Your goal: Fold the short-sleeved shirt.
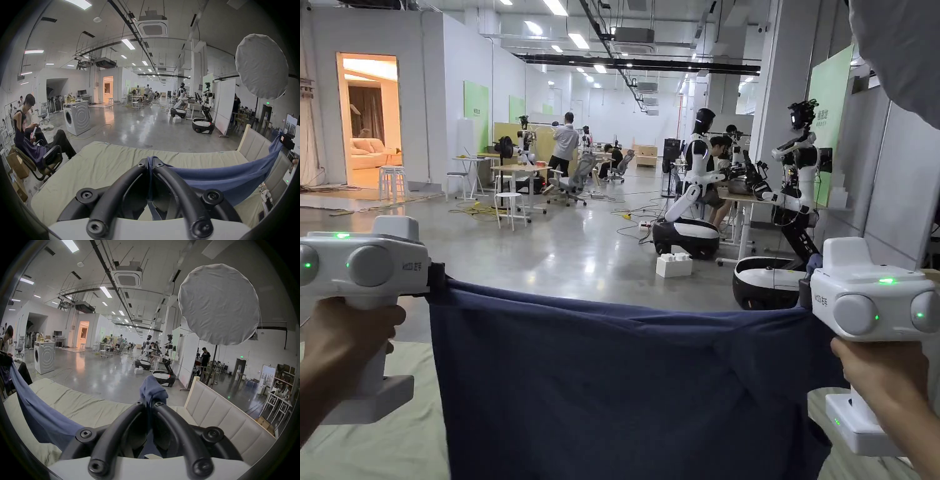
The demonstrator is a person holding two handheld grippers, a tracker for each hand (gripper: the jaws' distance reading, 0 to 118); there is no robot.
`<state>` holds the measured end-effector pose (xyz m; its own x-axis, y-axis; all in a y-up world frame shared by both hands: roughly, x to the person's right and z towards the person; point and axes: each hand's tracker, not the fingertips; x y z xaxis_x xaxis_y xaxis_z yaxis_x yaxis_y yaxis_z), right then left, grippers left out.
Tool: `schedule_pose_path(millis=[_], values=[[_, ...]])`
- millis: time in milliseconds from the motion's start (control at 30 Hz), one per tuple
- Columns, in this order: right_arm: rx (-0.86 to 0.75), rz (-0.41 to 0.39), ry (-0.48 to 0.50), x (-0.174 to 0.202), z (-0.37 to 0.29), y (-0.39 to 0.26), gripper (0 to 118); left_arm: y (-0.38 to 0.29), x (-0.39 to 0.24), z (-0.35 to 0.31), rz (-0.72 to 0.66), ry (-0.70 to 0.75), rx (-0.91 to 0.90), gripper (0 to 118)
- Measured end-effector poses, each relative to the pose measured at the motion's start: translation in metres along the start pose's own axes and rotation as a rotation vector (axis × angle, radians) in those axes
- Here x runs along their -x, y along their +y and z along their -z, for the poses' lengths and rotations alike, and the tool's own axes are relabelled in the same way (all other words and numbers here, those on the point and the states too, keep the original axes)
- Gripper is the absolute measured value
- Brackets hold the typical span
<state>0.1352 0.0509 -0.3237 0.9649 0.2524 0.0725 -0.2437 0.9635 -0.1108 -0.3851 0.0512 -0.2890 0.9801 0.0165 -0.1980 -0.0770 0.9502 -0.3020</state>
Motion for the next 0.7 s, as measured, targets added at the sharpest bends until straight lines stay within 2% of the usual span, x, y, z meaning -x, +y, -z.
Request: schedule_pose_path(millis=[133, 233, 333, 567, 700], values=[[-0.015, 0.012, 0.001, -0.001, 0.006, 0.004, 6, 0.008, 0.007, 0.000, -0.009, 0.003, -0.016, 5], [-0.053, -0.026, -0.002, 0.002, -0.003, 0.007, 6, 0.008, 0.011, -0.003, 0.004, 0.006, -0.021, 5], [-0.048, -0.007, 0.011, 0.006, -0.018, -0.001, 6, -0.005, 0.017, -0.008, -0.002, 0.005, -0.022, 5], [-0.016, -0.062, 0.041, 0.014, -0.074, -0.055, 6, -0.075, 0.024, -0.036, 0.001, -0.001, 0.007, 5], [0.053, -0.029, 0.069, 0.014, -0.111, -0.104, 6, -0.138, 0.025, -0.066, 0.032, -0.014, 0.047, 5]])
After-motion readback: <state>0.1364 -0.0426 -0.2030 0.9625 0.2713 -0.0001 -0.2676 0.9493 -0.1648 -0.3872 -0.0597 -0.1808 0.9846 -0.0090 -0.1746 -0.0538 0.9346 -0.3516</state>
